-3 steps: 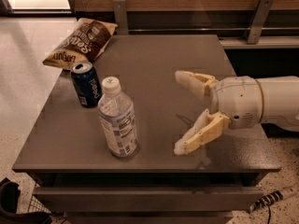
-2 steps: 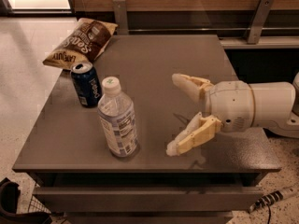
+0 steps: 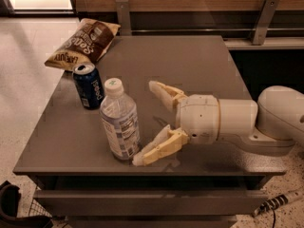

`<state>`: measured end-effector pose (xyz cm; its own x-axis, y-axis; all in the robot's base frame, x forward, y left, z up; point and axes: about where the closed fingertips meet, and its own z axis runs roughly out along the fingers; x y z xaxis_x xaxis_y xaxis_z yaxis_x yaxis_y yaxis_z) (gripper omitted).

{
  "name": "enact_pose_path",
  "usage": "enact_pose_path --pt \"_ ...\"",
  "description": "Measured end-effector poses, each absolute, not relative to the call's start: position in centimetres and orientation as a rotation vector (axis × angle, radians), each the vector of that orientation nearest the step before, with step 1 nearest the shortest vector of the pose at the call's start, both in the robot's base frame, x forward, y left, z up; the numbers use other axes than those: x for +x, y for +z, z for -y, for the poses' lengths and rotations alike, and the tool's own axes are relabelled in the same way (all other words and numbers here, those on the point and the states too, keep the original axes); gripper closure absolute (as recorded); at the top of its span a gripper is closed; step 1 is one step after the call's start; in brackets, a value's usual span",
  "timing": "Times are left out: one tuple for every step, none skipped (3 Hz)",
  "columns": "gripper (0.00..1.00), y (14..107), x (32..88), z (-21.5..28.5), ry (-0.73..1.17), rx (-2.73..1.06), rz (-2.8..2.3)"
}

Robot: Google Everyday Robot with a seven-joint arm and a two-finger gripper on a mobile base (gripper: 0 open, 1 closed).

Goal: Move blue plastic bottle near brown chip bag

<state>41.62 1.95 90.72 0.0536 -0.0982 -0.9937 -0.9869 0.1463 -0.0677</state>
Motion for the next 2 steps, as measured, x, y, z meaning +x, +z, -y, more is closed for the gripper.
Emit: enact_pose_path --pt "0.0 90.5 41.2 -4.0 1.019 -1.189 -1.259" --pt "0.07 90.1 40.8 -5.6 1.036 -1.212 -1.244"
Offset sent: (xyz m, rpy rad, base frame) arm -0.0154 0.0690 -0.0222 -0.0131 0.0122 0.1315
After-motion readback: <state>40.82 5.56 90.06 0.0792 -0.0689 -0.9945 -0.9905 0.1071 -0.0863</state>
